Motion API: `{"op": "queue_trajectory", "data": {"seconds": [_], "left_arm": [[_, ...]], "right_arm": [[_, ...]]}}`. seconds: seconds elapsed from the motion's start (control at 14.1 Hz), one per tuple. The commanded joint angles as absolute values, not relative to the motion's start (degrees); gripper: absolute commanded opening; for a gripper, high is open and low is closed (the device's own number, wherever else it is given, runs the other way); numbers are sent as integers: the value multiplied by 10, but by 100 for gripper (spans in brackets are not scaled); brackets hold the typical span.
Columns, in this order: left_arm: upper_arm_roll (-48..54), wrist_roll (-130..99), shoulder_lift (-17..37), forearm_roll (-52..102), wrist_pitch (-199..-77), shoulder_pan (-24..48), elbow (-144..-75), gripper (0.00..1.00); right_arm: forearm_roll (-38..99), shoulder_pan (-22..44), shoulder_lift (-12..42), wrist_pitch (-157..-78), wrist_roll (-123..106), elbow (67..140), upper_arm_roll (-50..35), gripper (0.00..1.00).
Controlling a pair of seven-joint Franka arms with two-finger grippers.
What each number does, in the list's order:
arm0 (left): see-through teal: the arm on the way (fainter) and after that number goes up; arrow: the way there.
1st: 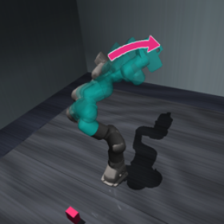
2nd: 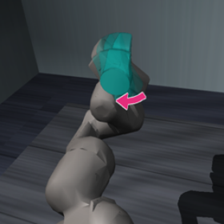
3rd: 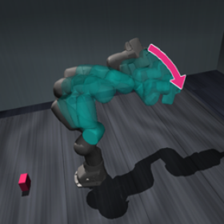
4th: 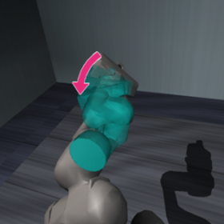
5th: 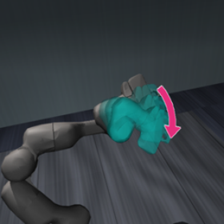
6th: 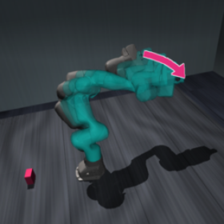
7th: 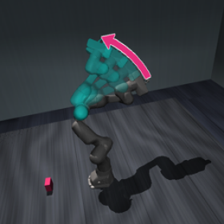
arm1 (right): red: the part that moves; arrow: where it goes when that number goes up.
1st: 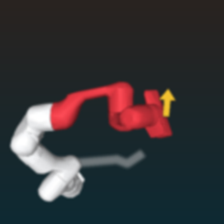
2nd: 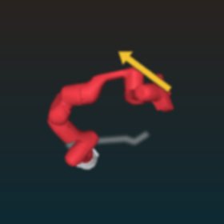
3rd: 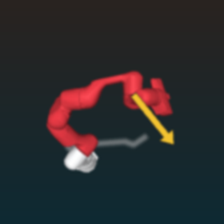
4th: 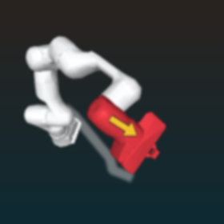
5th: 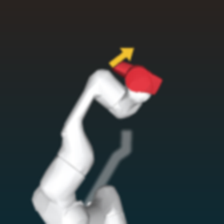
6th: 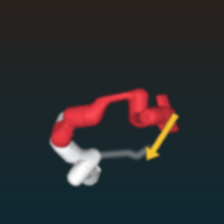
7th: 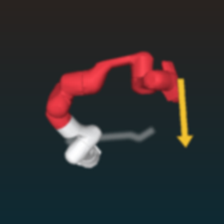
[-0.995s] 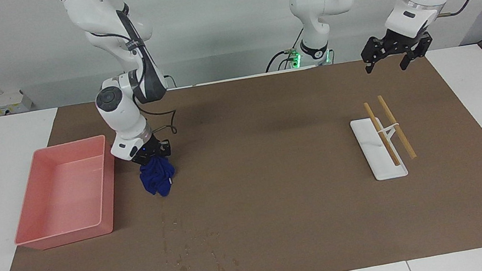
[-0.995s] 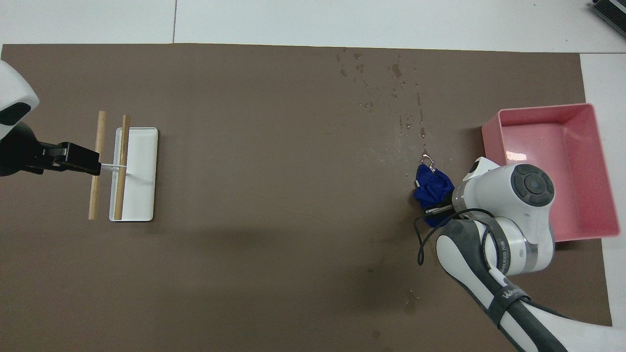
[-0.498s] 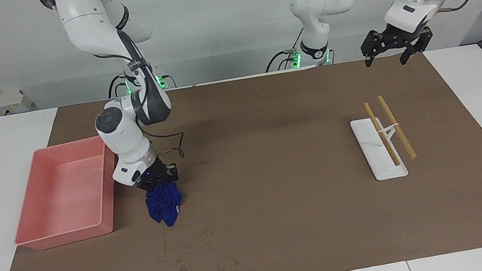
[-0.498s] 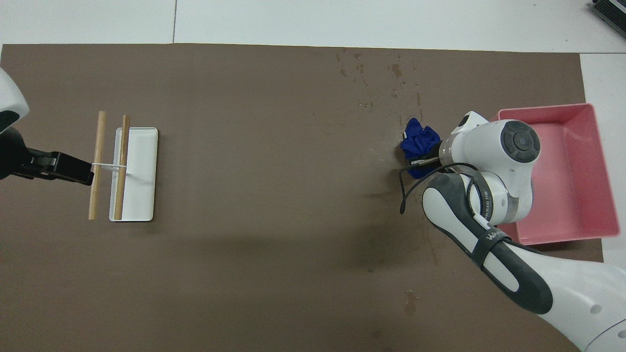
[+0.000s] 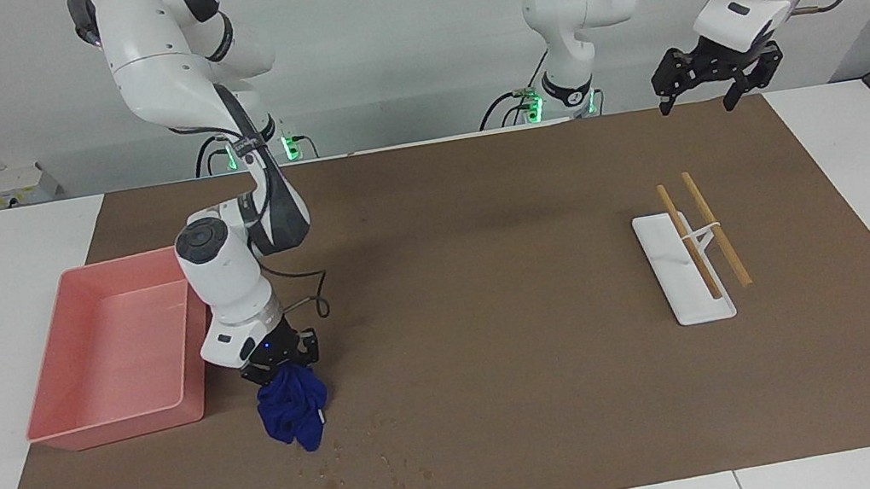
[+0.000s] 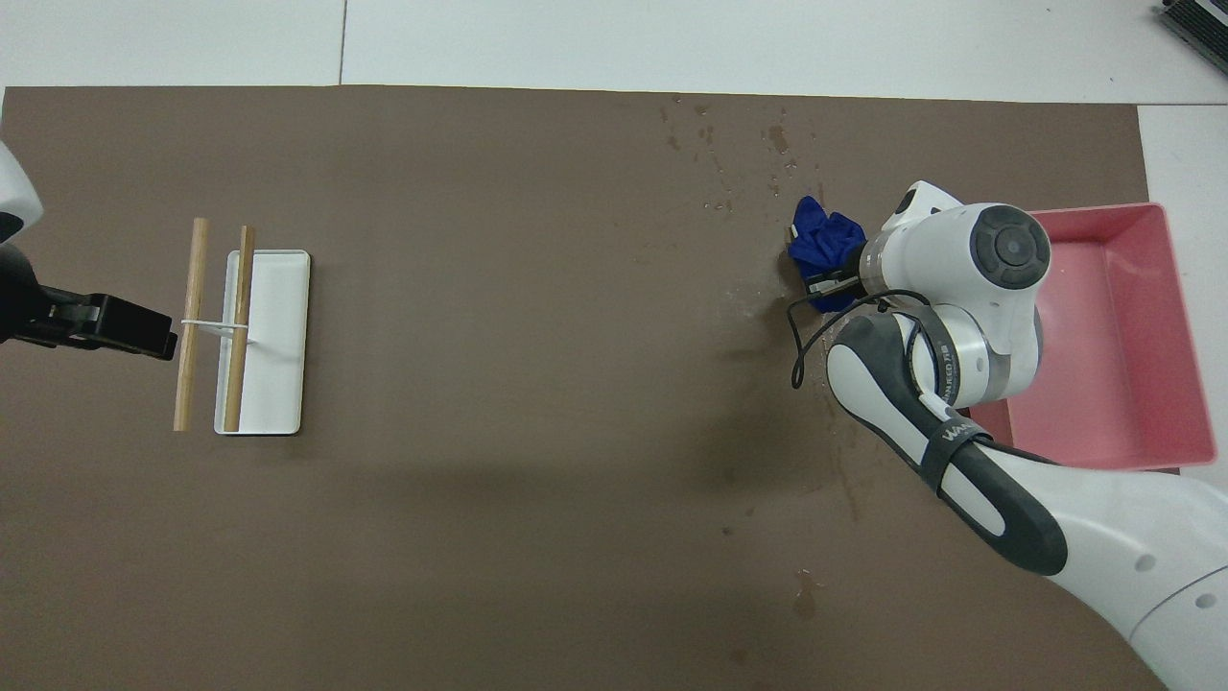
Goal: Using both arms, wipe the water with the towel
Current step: 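Lower the cloth onto the water spill with the right gripper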
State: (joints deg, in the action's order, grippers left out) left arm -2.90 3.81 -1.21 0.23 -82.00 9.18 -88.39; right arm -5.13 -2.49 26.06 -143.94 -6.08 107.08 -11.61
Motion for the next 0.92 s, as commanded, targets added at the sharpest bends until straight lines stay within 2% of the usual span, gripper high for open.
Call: {"op": "queue_trajectory", "data": {"seconds": [0.0,0.28,0.43,0.57,0.85], "left_arm": [[-9,47,-4,-11,-801,64,-867,100],[4,47,-4,-12,-800,53,-867,100],[38,47,-6,-12,-798,23,-867,100],[80,47,-6,-13,-800,-16,-867,100],[76,48,-5,-9,-799,-18,-867,100]], "right_arm": [[-50,-46,271,-1435,-43,1118,-124,0],[53,-41,236,-1306,-44,1135,-128,0],[111,-40,228,-1253,-41,1135,-128,0],[127,-40,218,-1213,-40,1135,-128,0],[127,-47,179,-1090,-22,1141,-127,0]]}}
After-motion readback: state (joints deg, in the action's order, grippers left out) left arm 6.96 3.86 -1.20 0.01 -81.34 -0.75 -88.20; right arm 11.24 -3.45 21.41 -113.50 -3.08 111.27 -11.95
